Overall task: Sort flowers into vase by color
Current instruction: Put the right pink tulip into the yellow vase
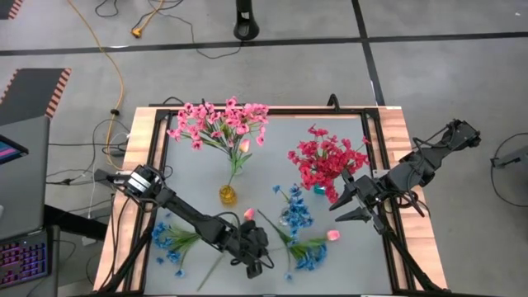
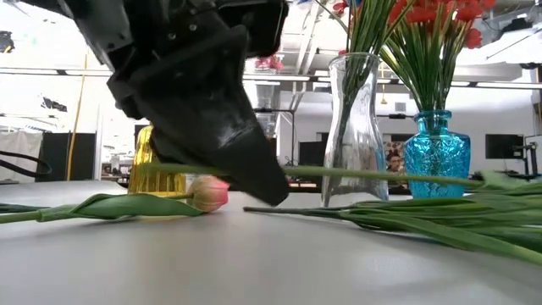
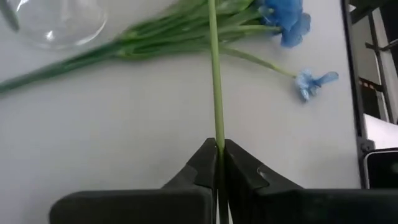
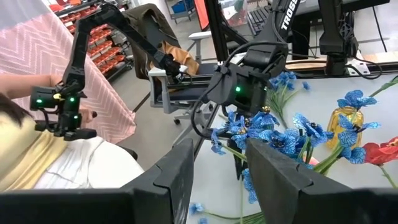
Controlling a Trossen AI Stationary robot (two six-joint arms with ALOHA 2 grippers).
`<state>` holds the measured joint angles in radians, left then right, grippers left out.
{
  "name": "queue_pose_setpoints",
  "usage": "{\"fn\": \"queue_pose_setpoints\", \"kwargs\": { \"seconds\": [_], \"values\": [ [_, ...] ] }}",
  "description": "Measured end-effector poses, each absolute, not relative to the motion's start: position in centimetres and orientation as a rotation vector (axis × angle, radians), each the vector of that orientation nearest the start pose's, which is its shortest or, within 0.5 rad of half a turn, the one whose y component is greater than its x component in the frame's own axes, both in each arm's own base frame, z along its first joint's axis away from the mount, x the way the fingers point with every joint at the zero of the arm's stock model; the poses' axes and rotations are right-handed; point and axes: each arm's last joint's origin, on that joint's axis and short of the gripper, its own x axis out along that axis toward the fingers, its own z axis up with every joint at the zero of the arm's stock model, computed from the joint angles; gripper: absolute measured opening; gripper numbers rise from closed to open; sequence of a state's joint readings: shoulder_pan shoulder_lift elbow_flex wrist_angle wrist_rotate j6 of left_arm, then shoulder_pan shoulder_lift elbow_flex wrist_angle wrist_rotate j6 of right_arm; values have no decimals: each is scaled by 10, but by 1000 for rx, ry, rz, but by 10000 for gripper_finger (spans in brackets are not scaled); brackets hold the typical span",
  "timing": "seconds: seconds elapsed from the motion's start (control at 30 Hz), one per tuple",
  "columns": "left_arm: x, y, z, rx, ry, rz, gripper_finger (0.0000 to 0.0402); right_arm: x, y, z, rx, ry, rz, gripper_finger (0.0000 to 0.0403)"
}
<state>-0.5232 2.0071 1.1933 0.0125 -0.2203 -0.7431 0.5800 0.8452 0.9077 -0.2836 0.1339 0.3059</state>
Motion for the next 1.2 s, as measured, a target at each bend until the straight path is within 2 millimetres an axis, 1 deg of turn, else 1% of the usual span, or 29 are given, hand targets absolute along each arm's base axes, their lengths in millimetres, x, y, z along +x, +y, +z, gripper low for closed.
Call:
{"fn": "queue_pose_setpoints", "kwargs": {
  "seconds": [0.3,0.4,0.5,0.63,0.77,0.97,1.1,1.2],
  "values": [
    [377,-206,166,-341,714,-68,0,152,95,355,221,274,408,177],
    [382,-209,177,-298,679,-100,0,152,95,356,188,263,412,177],
    [387,-210,193,-264,647,-120,0,151,94,357,175,250,415,177],
    [387,-210,222,-228,592,-152,0,149,93,362,190,208,422,177],
    [381,-208,254,-214,510,-185,0,147,92,367,179,162,430,177],
    [361,-203,298,-196,395,-189,0,145,90,374,125,84,440,177],
    [348,-196,326,-174,323,-207,0,145,89,378,68,28,435,177],
    [339,-190,343,-167,278,-208,0,146,86,382,21,-28,421,177]
  ]
}}
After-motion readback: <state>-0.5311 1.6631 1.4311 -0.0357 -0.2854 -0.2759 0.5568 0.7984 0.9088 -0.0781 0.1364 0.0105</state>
